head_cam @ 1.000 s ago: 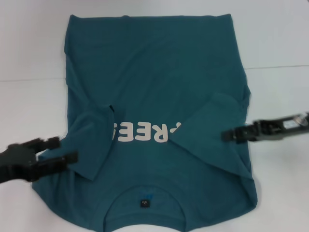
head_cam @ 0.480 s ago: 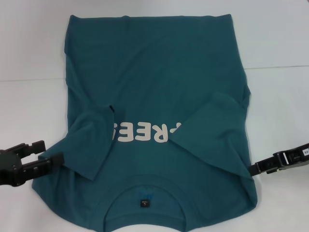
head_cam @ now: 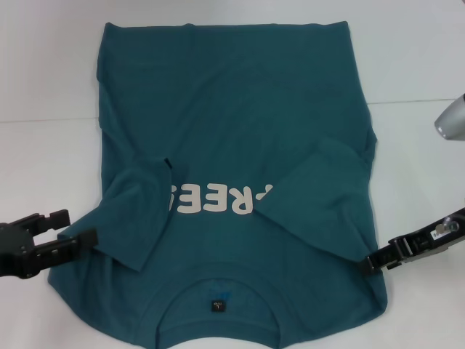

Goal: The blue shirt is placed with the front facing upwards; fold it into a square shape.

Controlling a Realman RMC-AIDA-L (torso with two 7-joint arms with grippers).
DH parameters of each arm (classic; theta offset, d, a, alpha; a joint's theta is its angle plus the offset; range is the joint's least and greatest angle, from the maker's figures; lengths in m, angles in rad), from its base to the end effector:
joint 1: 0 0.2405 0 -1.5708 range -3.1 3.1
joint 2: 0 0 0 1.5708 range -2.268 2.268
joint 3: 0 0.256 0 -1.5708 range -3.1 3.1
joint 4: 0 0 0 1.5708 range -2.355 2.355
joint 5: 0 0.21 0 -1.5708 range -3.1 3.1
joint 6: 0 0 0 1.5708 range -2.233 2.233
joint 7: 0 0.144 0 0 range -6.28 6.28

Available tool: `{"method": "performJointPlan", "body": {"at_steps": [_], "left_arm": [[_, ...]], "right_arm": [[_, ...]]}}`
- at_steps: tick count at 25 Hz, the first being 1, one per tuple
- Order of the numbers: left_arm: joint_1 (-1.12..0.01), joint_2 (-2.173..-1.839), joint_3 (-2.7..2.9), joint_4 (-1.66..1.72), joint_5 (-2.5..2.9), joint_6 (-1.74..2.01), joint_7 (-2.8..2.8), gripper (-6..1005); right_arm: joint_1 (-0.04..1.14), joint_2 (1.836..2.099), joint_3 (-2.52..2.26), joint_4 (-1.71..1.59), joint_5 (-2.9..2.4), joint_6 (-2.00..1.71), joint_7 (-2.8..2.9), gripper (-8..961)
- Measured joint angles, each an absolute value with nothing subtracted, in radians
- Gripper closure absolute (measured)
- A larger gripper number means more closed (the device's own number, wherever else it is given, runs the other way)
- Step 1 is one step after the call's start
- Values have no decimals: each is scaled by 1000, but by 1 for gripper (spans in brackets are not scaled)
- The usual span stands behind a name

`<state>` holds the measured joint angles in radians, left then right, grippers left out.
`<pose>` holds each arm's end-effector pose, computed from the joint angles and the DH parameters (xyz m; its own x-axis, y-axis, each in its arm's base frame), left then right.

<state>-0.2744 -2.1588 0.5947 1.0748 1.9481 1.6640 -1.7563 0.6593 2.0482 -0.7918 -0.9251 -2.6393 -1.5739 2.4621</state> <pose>-0.2903 0.2824 0.0605 0.5948 0.5032 0.6269 0.7302 -0.6644 -0.1595 0.2747 0.3568 0.0318 0.3650 -0.9298 -0.0468 -0.8956 -0.3369 -0.2904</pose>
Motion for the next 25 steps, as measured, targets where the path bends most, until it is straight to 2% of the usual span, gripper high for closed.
{"method": "performJointPlan", "body": {"at_steps": [9,20,25], "left_arm": [[-261,-2160,592,1074,1950,1664,-1752,159],[-259,-2160,592,1072,1948,1665,-1752,158],[-240,-2160,591,1081,1956,1661,-1761,157]], "right_arm": [[671,2080,-858,-927,-2705,-1540,2481,289],[672,2084,-882,-928,-2698,-1516,2454,469],[643,2083,-863,-934,-2647,-1517,2420,712]]}}
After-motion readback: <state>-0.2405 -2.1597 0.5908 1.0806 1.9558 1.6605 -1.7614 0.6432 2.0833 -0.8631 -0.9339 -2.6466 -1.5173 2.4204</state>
